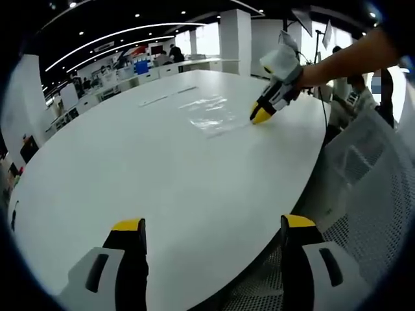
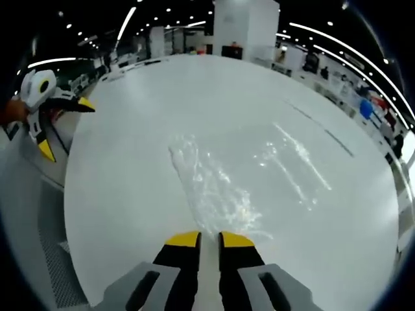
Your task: Open the resealable bag by pulling the two sides of the seal apart until the entire bag opening is separated and visibly accessible.
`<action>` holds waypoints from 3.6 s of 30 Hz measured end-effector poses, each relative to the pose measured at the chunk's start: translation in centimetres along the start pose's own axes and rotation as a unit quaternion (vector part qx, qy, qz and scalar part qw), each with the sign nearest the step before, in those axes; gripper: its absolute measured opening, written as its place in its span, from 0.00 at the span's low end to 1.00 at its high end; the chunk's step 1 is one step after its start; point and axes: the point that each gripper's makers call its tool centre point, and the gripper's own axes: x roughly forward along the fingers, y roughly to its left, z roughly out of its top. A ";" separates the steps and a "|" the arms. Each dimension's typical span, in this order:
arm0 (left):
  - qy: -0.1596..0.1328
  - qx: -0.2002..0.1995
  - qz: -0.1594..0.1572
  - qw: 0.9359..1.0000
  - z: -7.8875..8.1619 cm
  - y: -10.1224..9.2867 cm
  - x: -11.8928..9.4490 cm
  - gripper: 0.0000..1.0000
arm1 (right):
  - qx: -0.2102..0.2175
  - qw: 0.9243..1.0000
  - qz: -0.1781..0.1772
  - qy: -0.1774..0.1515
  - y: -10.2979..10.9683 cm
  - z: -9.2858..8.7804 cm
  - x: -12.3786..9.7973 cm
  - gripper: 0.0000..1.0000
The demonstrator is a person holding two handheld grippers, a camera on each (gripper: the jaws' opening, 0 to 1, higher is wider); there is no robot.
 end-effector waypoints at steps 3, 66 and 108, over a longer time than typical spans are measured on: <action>0.003 -0.005 0.000 1.000 0.1 0.3 0.0 0.84 | -0.013 1.000 0.003 0.004 0.4 0.0 -0.1 0.03; 0.022 0.227 -0.050 0.972 6.1 -0.7 3.5 0.55 | -0.215 0.951 0.209 -0.070 12.6 5.8 -6.2 0.00; 0.022 0.356 -0.119 0.927 7.0 -4.1 3.8 0.00 | -0.166 0.955 0.211 -0.124 15.3 9.7 -5.0 0.07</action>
